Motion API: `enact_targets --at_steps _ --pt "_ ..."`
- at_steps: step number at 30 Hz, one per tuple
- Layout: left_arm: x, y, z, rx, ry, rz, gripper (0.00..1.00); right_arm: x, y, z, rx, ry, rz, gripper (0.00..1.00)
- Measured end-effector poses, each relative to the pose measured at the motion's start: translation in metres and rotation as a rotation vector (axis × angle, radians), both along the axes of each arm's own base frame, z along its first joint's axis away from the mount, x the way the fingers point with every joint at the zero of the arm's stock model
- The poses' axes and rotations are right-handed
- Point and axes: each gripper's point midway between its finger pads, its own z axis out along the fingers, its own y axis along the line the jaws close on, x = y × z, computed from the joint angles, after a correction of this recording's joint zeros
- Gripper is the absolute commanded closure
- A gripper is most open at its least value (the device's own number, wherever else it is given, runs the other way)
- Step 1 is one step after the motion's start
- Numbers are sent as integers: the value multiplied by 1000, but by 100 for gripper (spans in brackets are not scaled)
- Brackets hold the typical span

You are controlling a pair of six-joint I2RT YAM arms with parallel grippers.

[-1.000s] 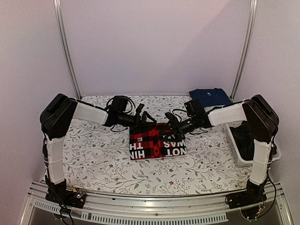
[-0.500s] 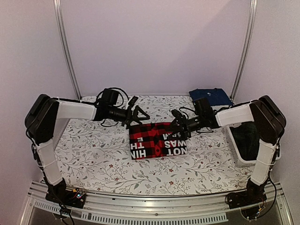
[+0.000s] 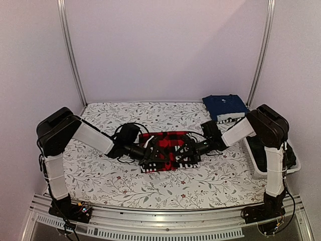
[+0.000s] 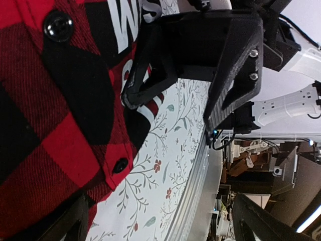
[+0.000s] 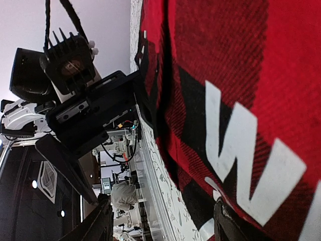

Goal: Fold and stack the mixed laundry pile
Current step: Smooth out the square-folded shirt at the center of the board, then pick up the square-folded shirt from the center of the board.

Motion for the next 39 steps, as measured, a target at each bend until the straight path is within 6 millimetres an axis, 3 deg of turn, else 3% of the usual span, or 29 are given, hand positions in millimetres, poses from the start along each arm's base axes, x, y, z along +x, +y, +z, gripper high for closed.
enact_targets --at_steps 6,10,12,16,19,21,25,28,31,33,36,39 --pt "0 12 1 -33 -31 39 0 -14 -23 -9 55 -22 11 33" --pt "15 37 6 41 -79 129 0 -20 -39 1 19 -15 -30 33" --pt "28 48 19 100 -164 178 0 -16 -46 12 -9 -33 -64 32" --pt "62 51 86 158 -435 253 0 1 -60 61 -57 -184 -149 22" --pt "80 54 141 159 -621 307 0 16 -72 102 -101 -353 -225 2" --pt "86 60 166 166 -706 344 0 22 -83 133 -117 -471 -280 1" --pt "92 63 191 169 -803 354 0 29 -109 195 -110 -637 -384 1" --pt "101 43 197 216 -860 310 0 32 -119 225 -96 -691 -430 1" --pt "99 3 185 274 -931 212 0 29 -125 239 -94 -707 -470 1" --pt "81 -29 154 329 -974 90 0 24 -132 237 -107 -694 -498 1" --pt "43 -58 100 401 -1003 -103 5 17 -144 217 -137 -648 -521 1" --pt "13 -77 54 452 -1032 -267 19 15 -155 182 -183 -558 -536 1"
